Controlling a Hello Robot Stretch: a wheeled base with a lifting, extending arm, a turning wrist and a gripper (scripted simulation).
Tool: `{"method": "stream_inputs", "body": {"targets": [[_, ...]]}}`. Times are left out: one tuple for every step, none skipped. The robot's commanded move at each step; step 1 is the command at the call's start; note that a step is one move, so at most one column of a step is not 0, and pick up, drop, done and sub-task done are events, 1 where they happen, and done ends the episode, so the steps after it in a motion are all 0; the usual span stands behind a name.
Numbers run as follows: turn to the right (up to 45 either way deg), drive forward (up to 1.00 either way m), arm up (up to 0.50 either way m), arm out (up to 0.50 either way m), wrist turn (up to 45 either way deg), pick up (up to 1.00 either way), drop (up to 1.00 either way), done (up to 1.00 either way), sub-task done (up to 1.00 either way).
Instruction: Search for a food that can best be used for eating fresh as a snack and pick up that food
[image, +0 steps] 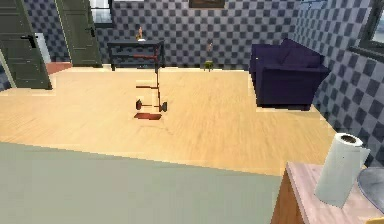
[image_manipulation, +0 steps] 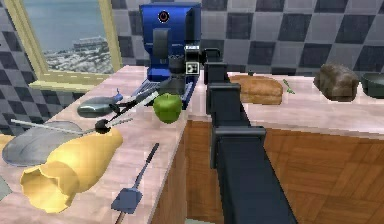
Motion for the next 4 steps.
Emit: {"method": "stream_inputs", "body": {"targets": [[0.0, 0.0, 0.0, 0.0, 45.0, 0.0, 0.0, 0.0, 0.0], [0.0, 0.0, 0.0, 0.0, 24.0, 0.0, 0.0, 0.0, 0.0], [0.0, 0.0, -0.1, 0.0, 0.0, 0.0, 0.0, 0.0, 0.0], [0.0, 0.0, 0.0, 0.0, 0.0, 1.0, 0.0, 0.0, 0.0]]}}
